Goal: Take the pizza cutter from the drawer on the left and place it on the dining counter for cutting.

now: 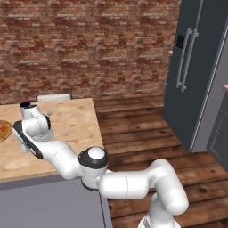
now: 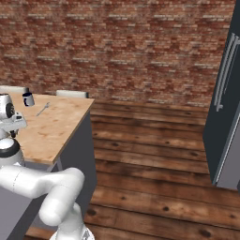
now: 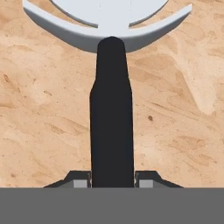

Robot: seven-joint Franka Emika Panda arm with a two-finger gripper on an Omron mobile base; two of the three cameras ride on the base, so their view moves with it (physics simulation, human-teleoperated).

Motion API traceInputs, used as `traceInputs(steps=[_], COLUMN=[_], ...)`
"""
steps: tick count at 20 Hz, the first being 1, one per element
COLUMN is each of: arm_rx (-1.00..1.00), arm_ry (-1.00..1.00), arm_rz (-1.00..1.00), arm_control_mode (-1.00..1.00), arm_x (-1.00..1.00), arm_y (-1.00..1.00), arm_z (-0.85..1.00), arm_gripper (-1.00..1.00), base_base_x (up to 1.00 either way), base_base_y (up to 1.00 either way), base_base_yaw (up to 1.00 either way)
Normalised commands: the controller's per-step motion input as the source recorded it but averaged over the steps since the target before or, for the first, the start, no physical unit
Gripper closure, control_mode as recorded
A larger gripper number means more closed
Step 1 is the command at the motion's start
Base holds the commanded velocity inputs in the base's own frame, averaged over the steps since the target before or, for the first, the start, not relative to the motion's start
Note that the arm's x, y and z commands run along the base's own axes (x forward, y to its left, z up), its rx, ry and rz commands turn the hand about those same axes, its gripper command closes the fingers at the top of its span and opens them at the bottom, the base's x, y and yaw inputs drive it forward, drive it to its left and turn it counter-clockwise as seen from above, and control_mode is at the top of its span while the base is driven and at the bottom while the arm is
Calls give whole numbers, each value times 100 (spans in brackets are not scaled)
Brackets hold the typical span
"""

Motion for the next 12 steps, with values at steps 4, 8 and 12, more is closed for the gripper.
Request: traceInputs(steps=[4,8,12], arm_rx=[0,0,0], arm_ry=[0,0,0], arm_rz=[0,0,0], arm_control_mode=[-100,-100,-100], arm_x=[0,0,0], arm_y=[0,0,0], arm_z=[-2,0,0], arm_gripper=[-100,-100,-100], base_base_x=[0,0,0], base_base_y=[0,0,0], base_base_yaw=[0,0,0])
